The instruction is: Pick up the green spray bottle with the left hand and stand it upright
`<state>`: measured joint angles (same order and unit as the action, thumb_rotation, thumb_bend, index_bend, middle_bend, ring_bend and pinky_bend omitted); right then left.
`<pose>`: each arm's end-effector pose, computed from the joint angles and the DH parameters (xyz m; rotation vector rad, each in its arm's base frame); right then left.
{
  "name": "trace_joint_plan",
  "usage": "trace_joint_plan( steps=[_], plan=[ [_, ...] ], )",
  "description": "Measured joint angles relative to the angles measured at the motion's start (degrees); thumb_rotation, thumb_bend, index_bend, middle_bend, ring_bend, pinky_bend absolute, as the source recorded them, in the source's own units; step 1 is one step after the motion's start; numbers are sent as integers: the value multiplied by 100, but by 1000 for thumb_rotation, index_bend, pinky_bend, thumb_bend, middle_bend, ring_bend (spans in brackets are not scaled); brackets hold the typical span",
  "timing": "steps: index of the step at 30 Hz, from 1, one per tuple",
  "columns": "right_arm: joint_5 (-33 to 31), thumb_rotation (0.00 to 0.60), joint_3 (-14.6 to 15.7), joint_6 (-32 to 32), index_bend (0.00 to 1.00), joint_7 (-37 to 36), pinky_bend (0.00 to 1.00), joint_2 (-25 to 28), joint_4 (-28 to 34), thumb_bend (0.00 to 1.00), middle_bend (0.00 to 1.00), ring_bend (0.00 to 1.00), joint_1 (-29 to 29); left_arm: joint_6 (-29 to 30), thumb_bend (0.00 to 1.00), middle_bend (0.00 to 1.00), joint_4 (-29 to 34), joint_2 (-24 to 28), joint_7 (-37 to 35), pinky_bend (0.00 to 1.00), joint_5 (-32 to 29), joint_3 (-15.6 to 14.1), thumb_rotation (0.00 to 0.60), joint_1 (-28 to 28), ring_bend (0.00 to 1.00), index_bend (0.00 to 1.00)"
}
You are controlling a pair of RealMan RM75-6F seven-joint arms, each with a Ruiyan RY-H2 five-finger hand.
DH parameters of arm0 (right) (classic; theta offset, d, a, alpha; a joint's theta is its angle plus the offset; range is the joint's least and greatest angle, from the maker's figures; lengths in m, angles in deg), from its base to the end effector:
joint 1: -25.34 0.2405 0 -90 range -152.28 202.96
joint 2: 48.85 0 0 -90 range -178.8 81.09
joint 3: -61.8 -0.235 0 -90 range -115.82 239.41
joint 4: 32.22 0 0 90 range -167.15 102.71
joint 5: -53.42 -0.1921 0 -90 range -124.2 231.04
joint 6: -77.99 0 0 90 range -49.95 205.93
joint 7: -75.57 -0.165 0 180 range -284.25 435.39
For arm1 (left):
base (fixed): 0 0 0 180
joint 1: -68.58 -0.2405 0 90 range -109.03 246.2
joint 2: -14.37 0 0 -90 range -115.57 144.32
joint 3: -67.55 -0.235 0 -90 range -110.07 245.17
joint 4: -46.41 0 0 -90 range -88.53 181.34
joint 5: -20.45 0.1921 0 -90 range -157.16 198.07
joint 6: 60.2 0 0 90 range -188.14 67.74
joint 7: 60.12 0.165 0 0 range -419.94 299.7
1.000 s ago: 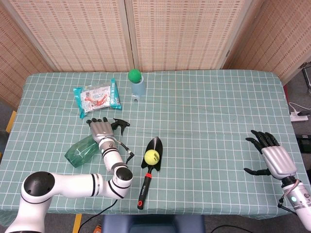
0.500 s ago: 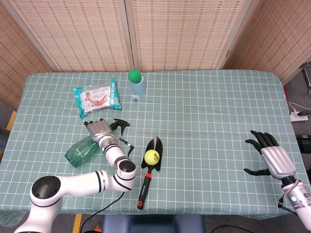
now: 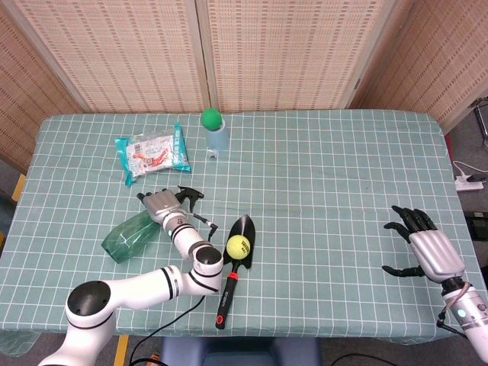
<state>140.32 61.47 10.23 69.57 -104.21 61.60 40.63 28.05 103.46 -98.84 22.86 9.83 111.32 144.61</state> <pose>-0.2781 -0.2356 0.1604 1.6625 -1.0093 0.7686 -0.0682 0.4048 -0.0186 -1.1939 -1.1850 -0.0423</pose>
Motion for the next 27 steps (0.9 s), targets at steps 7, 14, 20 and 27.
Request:
trace_joint_plan(
  steps=[7,14,20,27],
  plan=[
    [89,600,33,-9,295,-134,0,11,-75,0,0,0,20,-172,225,208,-365,-62,282,54,186,-24,600,-90,101,194],
    [86,600,48,37,296,-171,0,16,-73,0,0,0,41,-299,225,189,-565,-154,470,45,228,33,600,-236,81,199],
    [59,600,46,50,298,-169,0,18,-58,0,0,0,50,-354,224,185,-704,-241,560,42,221,183,600,-282,76,199],
    [133,600,76,76,304,-256,0,45,-63,0,0,0,73,-416,224,186,-843,-343,578,37,330,320,600,-212,76,203]
  ],
)
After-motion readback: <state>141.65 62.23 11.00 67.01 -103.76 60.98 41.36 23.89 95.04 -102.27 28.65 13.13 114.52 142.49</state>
